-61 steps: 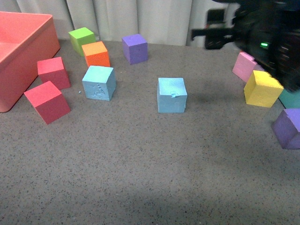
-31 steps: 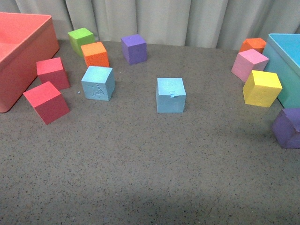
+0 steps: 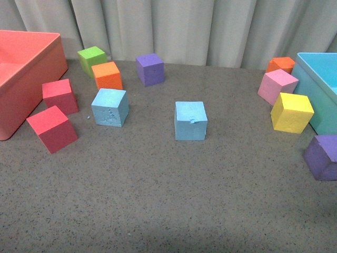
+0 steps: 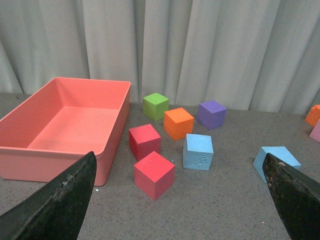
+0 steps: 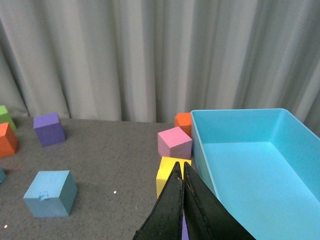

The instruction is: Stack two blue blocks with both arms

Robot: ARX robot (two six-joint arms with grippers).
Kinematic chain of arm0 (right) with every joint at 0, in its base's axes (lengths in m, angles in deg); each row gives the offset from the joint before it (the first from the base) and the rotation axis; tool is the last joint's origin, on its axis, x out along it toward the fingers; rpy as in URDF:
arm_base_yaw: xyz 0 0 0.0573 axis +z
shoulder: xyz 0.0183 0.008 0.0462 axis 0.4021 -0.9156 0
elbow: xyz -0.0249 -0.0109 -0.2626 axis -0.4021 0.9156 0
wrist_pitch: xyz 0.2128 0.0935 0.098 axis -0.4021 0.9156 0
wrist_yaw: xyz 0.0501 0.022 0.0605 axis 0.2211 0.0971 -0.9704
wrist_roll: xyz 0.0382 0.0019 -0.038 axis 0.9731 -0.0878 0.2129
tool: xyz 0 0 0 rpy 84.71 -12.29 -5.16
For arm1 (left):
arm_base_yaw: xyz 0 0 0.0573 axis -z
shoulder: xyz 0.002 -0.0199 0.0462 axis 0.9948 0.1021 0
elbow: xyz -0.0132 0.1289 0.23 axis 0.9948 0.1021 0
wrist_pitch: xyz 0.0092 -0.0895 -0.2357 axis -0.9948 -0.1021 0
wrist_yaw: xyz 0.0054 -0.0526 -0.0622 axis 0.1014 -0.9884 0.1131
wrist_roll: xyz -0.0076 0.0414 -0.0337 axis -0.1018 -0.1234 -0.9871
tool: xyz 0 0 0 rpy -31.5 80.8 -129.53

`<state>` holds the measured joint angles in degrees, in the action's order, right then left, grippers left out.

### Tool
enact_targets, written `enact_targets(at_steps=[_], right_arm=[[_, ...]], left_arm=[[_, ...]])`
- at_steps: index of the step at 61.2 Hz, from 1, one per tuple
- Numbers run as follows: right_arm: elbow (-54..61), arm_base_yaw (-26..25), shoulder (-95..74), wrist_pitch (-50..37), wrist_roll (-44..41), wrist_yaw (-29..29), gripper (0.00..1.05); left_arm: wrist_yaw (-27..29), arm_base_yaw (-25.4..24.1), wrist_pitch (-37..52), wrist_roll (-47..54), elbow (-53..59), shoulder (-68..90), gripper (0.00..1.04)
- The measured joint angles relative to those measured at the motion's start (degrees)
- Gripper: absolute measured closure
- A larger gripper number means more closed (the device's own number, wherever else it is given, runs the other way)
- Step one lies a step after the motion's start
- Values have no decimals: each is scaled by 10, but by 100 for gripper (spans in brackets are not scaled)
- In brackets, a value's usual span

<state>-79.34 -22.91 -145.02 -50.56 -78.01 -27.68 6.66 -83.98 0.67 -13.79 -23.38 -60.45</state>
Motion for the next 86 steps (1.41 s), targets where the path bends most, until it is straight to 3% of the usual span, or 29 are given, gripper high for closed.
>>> enact_targets(at_steps=[50, 86], right_arm=[[42, -7, 363, 309, 0, -4, 104], [42, -7, 488, 431, 0, -4, 104]], left_arm=[[0, 0, 0, 0, 0, 0, 7], [0, 0, 0, 0, 0, 0, 7]])
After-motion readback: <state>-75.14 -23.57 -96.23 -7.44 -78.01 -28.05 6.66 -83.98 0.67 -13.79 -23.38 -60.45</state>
